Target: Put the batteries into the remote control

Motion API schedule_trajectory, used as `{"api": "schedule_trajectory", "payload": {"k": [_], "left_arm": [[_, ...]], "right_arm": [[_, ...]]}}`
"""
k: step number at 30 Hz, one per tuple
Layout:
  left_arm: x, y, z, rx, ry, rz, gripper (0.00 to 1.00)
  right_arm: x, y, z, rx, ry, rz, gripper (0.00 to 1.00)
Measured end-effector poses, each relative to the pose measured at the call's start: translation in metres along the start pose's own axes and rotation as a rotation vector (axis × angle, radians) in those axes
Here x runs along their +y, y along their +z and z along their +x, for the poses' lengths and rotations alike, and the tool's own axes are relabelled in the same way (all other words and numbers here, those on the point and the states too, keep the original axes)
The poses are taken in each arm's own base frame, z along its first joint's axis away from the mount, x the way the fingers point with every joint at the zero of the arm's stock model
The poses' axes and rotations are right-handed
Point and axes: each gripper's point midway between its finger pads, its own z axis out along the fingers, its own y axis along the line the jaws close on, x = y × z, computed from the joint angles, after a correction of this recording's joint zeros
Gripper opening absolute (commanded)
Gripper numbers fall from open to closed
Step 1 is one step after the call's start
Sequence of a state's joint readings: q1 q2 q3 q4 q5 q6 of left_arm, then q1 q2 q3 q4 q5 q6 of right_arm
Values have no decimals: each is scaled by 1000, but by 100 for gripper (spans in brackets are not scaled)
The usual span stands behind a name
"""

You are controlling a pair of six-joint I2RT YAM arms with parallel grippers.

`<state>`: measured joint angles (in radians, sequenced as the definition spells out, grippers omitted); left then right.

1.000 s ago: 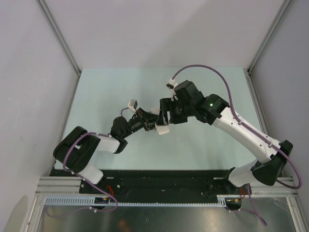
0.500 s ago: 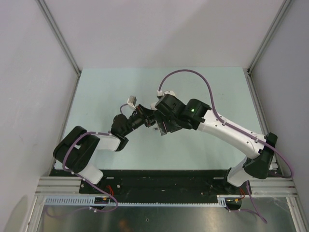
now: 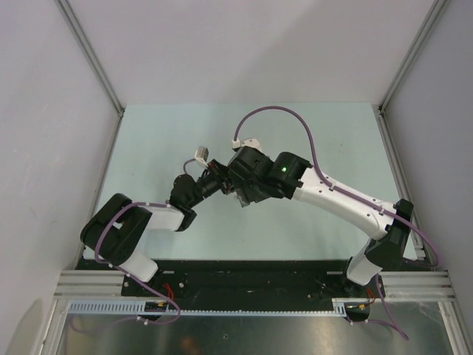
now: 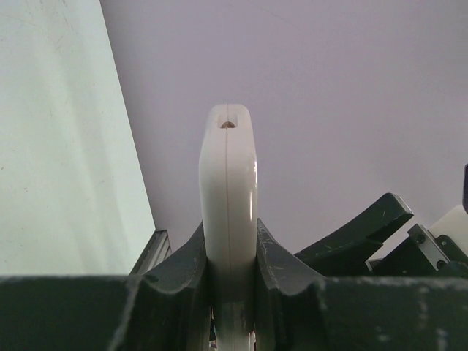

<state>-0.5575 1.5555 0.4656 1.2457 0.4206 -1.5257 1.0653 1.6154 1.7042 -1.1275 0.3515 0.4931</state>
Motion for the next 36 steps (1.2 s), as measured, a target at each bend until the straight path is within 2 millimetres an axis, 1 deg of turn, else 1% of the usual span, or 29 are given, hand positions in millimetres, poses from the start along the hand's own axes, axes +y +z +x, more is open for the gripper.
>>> {"api": "schedule_trajectory", "payload": {"k": [5,14,19,31,34,36], "left_arm": [[-1,0,0,0,0,1,0],[-2,0,0,1,1,3,0],[-2,0,0,1,1,2,0],[-1,0,0,1,-6,-2,0],[-1,0,0,2,-14,-2,0],[-1,0,0,2,-19,-2,0]], "right_arm": [[0,0,0,-1,-2,3,69],[-1,0,-1,-3,-21,2,62],[1,0,0,-2,-28,0,61],[2,3,1,4,-35,1,62],[2,4,-1,3,-26,-7,60],[3,5,-2,2,-19,-18,57]]}}
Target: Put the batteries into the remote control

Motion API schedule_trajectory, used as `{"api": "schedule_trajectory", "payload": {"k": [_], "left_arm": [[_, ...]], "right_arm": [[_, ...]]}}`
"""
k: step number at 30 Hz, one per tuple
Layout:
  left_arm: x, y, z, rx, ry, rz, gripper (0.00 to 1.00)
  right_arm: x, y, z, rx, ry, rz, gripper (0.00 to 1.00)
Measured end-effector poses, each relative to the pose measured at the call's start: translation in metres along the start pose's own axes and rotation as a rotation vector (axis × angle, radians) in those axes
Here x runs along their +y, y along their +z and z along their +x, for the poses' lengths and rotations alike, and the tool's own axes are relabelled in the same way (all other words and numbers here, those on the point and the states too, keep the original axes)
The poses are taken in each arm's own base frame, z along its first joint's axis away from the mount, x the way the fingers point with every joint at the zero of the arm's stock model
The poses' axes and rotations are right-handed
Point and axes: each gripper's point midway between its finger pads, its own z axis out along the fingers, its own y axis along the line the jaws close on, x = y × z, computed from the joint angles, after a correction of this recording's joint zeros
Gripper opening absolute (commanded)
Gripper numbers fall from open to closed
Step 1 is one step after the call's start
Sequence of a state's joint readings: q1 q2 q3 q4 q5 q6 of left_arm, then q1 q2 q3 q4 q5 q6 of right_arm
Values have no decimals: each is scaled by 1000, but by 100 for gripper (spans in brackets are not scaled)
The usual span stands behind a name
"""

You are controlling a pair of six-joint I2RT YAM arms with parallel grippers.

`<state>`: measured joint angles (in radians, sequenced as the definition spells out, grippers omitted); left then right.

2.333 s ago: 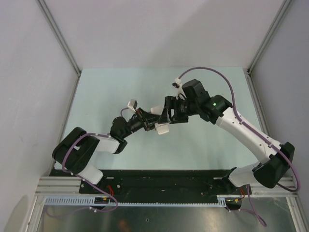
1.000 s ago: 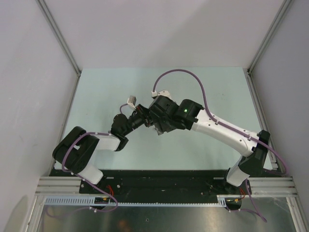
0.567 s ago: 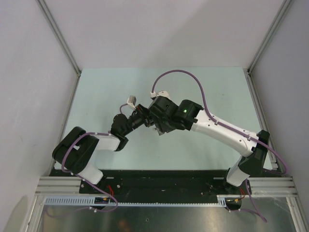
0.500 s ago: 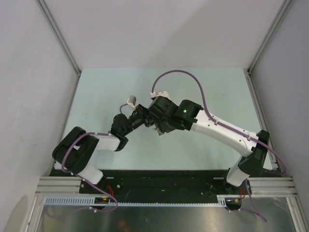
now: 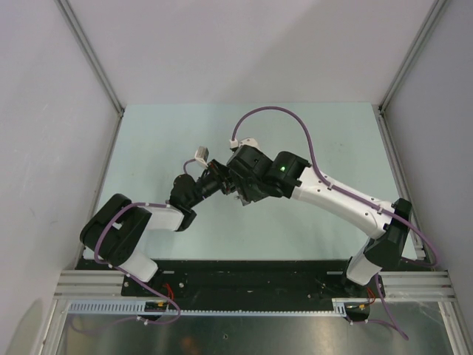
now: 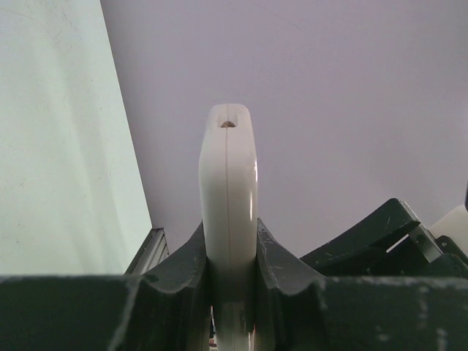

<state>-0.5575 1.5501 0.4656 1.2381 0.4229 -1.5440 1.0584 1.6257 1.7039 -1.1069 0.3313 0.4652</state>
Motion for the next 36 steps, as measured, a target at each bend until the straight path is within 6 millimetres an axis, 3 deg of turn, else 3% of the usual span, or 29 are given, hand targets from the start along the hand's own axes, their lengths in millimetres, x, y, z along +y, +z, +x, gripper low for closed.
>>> {"api": "schedule_trajectory", "payload": {"k": [10,24,36], "left_arm": [[1,0,0,3,-5,-4,0],[15,1,1,14,-37,-38,0],[12,3,2,25,-33,-29,0]], "right_arm": [[1,1,-3,-3,-4,-15,50],[3,0,-7,-12,-3,-32,49],[6,7,-5,7,-11,-37,50]]}}
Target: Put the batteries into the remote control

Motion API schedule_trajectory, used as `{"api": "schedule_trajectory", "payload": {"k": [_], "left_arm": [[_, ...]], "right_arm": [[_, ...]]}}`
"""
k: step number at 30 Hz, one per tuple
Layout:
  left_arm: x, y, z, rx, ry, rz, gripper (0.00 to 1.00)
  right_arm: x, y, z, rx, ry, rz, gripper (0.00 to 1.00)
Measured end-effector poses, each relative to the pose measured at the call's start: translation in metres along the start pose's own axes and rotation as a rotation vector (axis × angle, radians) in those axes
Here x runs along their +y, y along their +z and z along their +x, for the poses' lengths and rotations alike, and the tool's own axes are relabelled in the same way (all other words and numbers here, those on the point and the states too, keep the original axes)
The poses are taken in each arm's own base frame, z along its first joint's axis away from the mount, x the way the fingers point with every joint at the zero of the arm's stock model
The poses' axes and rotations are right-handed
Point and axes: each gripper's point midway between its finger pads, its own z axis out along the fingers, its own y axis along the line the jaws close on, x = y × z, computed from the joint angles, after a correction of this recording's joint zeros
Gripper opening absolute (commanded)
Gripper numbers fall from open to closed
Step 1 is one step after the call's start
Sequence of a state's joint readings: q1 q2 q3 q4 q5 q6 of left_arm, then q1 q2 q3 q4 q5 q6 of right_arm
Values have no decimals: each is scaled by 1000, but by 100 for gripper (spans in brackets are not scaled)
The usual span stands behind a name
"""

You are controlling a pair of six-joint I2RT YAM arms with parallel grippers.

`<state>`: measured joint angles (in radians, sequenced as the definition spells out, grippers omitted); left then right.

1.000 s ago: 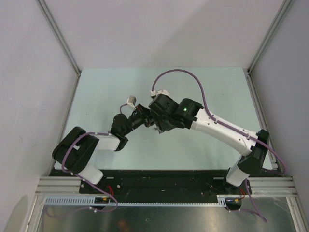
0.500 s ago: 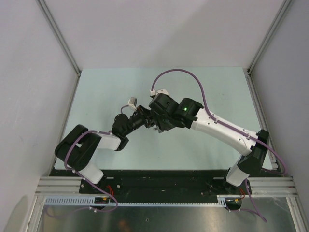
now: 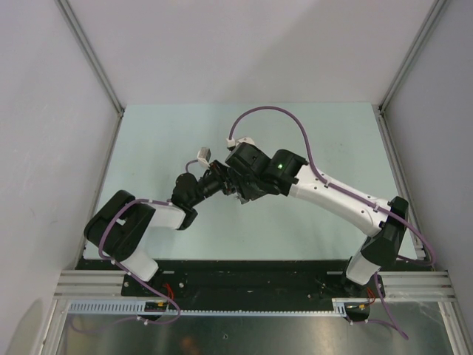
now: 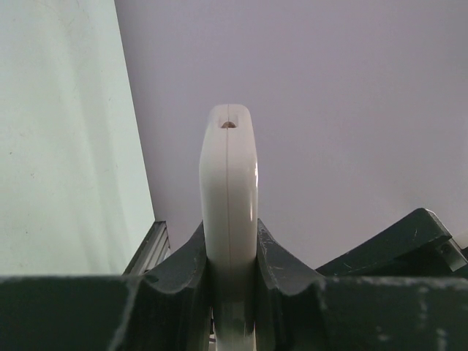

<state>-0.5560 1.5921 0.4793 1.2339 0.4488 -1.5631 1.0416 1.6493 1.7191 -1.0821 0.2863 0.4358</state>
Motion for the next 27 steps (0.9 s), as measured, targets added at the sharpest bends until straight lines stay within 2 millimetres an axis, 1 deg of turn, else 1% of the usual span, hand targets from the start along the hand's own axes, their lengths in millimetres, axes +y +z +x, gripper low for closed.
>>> {"api": "schedule_trajectory", "payload": {"k": [27], "left_arm": [[1,0,0,-1,-3,-6,0]], "right_arm": [[-6,2,-4,-1,17,4,50]]}}
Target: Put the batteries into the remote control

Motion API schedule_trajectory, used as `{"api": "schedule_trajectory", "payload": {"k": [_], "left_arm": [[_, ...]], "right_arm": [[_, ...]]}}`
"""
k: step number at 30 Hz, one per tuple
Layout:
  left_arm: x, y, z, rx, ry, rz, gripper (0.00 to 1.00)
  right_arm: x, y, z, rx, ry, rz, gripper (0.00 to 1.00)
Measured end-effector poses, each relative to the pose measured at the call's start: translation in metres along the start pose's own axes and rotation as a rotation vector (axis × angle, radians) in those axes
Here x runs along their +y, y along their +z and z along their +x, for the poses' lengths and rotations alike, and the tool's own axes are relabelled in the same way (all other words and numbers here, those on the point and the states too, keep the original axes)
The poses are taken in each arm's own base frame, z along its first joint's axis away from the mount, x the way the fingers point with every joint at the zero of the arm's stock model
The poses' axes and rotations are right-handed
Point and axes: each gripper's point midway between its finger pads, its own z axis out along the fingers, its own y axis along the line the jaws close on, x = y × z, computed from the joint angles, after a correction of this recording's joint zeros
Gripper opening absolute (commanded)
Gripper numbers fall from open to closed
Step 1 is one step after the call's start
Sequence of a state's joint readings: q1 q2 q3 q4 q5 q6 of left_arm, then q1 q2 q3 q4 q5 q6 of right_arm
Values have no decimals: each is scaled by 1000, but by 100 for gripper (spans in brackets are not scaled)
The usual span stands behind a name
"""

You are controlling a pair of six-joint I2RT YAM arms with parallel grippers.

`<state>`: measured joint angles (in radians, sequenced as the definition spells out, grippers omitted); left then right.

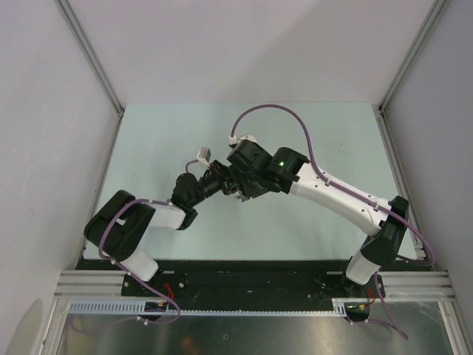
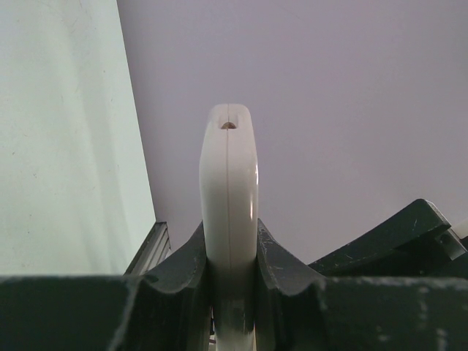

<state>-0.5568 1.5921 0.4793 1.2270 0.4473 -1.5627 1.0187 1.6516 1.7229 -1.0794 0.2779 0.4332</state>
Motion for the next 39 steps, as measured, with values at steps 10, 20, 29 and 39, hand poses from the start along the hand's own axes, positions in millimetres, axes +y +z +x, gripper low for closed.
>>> {"api": "schedule_trajectory", "payload": {"k": [10,20,29,39], "left_arm": [[2,0,-2,-12,-3,-10,0],[7,2,-7,-45,-12,-27,0],[7,2,-10,-60,-13,-29,0],[7,2,-10,-57,-17,-27,0]], "right_arm": [[-1,4,2,6,3,3,49],[-6,7,-1,-47,35,0,48],[-8,8,-2,-68,53,-2,48],[-8,6,-2,-73,55,-7,48]]}}
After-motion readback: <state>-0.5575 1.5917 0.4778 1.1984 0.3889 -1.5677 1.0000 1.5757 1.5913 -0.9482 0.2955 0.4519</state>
